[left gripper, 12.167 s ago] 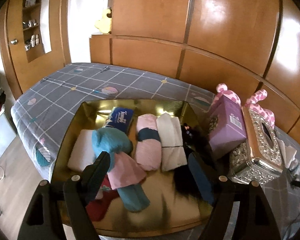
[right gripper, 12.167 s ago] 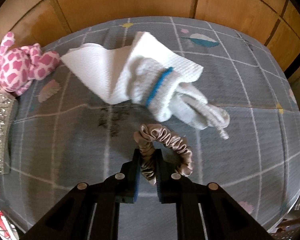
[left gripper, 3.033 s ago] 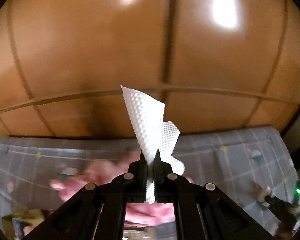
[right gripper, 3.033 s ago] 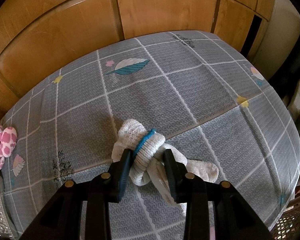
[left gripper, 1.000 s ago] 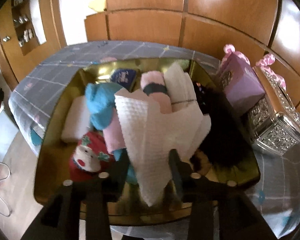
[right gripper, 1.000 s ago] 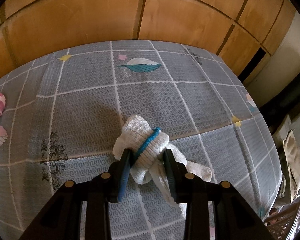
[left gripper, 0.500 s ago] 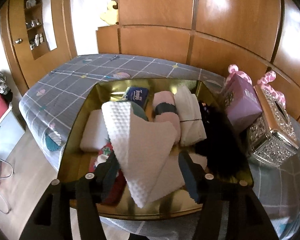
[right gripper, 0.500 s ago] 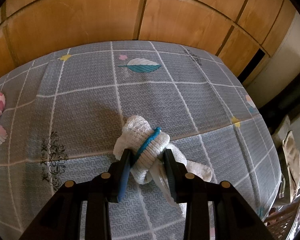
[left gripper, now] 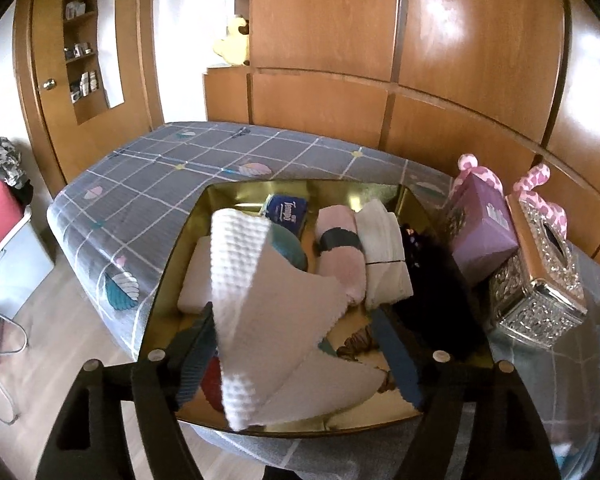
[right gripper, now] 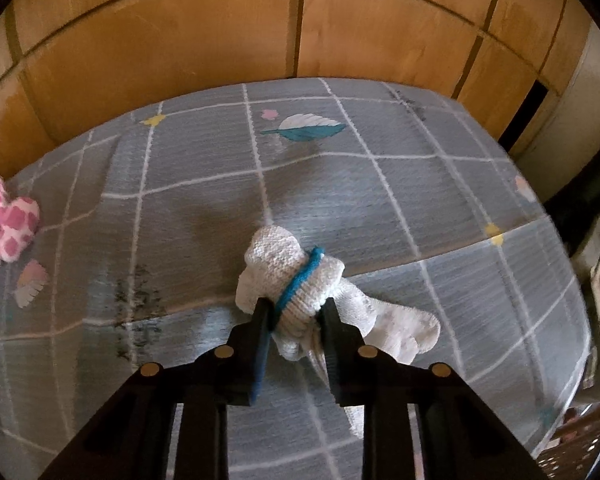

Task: Organize soft objects
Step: 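Carry the white glove over the gold tray with the right tool and lower it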

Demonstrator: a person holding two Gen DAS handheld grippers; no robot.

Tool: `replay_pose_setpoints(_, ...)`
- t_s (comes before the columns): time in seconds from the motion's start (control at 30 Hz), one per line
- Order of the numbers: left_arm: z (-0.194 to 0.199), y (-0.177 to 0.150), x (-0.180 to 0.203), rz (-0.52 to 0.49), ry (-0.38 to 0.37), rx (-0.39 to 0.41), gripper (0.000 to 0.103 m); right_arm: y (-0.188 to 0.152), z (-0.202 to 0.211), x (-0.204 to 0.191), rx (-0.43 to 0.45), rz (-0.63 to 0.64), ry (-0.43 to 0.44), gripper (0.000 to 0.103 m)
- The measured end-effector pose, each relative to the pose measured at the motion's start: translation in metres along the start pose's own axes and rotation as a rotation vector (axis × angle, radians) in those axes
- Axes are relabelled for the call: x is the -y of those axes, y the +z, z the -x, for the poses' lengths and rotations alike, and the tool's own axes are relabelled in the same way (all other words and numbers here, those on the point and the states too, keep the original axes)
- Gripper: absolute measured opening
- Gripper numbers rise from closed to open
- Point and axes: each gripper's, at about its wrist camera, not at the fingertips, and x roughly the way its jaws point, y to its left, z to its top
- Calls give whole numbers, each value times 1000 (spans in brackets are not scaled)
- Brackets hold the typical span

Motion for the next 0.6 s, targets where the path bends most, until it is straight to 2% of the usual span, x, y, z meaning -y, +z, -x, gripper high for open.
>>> replay_pose_setpoints(0.07, 0, 0, 0, 2, 0, 1, 78, 1, 1, 0, -11, -29, 69, 22)
replay_pose_setpoints(0.2, -1, -1, -1, 3, -1, -3, 78, 0, 3, -8, -29, -79, 150, 22)
replay_pose_setpoints(0.33, 0, -1, 0, -3, -5, -1, 78, 5, 13, -20, -37, -151, 287, 22)
replay_pose_setpoints(0.6, 0, -4, -2, 2, -16, -3, 79, 36, 54, -89, 25, -79, 431, 22)
